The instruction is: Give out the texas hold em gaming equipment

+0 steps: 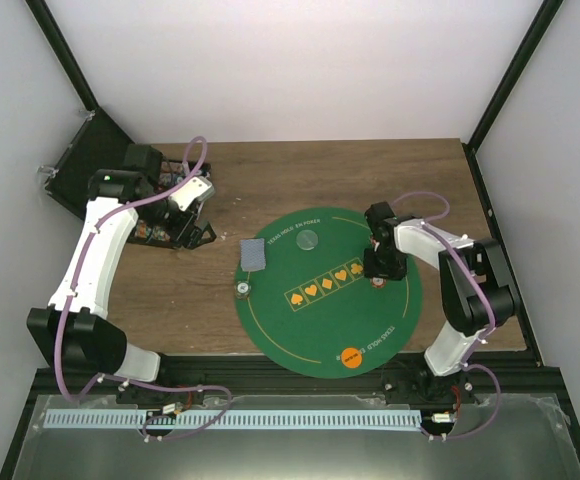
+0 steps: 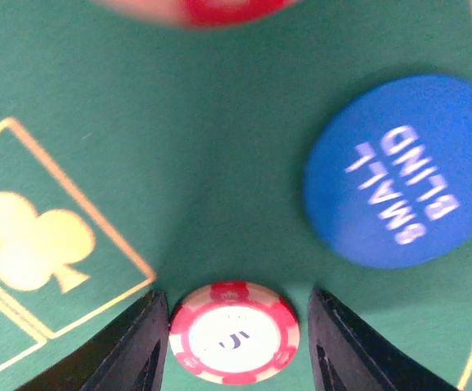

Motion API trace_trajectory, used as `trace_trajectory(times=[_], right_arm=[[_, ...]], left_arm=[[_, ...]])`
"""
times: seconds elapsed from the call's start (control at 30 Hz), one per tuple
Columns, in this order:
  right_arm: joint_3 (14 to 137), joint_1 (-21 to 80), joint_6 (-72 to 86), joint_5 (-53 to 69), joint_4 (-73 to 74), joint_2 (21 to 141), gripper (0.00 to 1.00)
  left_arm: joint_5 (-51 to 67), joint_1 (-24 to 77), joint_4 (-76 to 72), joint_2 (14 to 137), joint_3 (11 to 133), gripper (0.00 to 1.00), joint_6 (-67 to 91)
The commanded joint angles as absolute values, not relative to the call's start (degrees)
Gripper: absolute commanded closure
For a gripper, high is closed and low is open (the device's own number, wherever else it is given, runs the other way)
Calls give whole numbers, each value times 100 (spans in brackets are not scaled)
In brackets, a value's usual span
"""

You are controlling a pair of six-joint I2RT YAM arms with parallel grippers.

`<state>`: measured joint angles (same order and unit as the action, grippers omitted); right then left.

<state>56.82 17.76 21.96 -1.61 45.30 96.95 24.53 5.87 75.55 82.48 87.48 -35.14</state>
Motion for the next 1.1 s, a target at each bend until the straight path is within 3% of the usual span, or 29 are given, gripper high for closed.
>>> trace_trajectory(times=[0.0,0.1,0.23,0.3,0.37,0.5,0.67,0.83,1.07], right_arm=[[5582,1414,2289,-803,4480,9663,51],[5673,1338,2230,-919,4575,9545,47],[5774,1327,2157,-889,4721,9337,33],[5846,1326,2132,-694,4730,9184,32],[5814,1335,2108,15,4529,8912,39],[5234,1373,2376,1317,3752,8287,63],[4738,1382,2511,1626,3330,8385,82],[4597,1354,2572,1662,3092,8765,86],[4562,1284,2614,506,3543,8949,87]], left_arm=[[2485,560,7633,8113,8883,9,-3664],[2445,552,7657,8075,8837,9,-3703],[2485,554,7651,8041,8781,9,-3750],[2531,554,7638,8056,8774,9,-3737],[2648,554,7623,8068,8763,9,-3740],[2857,564,7630,8106,8630,9,-3729],[2752,940,7488,8147,8303,8,-3604],[2179,1738,7120,8218,7787,4,-3473],[1359,2361,6578,8459,7177,1,-3340]])
